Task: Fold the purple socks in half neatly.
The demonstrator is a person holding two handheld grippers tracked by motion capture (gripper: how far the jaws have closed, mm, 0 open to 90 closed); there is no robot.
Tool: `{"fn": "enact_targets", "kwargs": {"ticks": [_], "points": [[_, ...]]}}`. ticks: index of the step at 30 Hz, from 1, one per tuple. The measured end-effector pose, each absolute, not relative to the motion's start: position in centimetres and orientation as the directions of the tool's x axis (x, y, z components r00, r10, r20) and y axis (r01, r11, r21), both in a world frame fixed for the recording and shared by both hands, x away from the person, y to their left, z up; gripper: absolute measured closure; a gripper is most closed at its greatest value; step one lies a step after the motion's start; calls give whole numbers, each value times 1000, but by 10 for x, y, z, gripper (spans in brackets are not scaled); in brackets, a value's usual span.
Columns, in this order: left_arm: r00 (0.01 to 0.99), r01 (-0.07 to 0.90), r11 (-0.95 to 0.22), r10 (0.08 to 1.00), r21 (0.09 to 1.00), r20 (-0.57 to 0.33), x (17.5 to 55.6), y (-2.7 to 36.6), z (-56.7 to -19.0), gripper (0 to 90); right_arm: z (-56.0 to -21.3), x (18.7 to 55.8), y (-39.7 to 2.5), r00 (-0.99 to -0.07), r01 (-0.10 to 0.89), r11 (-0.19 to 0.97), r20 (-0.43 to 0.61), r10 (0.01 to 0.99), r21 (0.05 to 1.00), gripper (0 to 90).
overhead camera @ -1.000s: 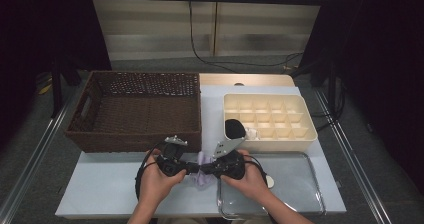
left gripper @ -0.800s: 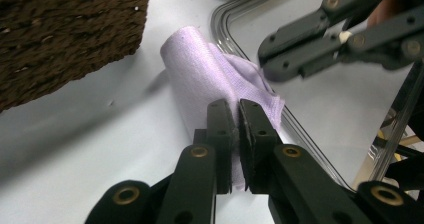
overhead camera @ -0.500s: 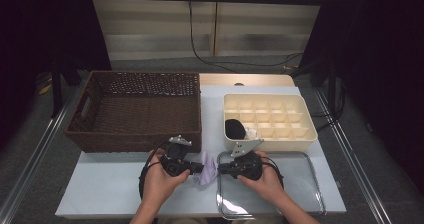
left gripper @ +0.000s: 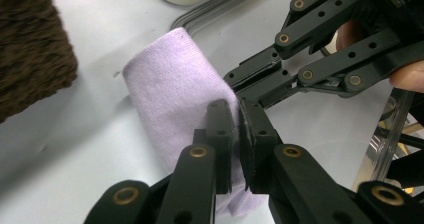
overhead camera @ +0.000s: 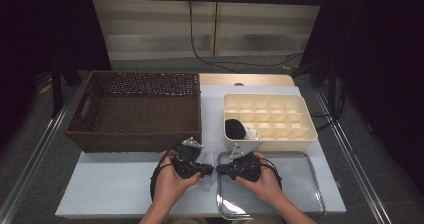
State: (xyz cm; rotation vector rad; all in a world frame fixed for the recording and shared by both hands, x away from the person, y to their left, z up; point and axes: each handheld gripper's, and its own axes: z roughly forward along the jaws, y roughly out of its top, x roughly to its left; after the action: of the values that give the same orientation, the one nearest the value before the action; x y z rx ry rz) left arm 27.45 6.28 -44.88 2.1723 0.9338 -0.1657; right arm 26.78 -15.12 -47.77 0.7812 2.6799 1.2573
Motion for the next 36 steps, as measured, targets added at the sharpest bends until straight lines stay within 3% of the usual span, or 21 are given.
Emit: {"fn": "enact_targets", "kwargs": {"ticks": [12, 17, 25, 31, 36], "points": [[746, 642, -461, 557, 612, -364, 271, 56, -456, 825, -452, 280, -156, -844, 396, 466, 113, 525, 791, 817], [747, 641, -456, 554, 618, -366, 271, 58, -457, 811, -456, 284, -147, -848, 404, 478, 124, 516, 780, 803], [745, 641, -439, 554, 630, -371, 271, 63, -450, 699, -468, 286, -143, -846, 419, 505, 123, 519, 754, 806], [727, 645, -406, 588, 648, -355, 276, 83, -437, 696, -472, 287, -143, -849, 421, 524, 119, 514, 741, 807], [703, 687, -412, 588, 599, -401, 278, 89, -447, 763, -476, 287, -141, -850, 424, 534, 118, 513, 732, 807]]}}
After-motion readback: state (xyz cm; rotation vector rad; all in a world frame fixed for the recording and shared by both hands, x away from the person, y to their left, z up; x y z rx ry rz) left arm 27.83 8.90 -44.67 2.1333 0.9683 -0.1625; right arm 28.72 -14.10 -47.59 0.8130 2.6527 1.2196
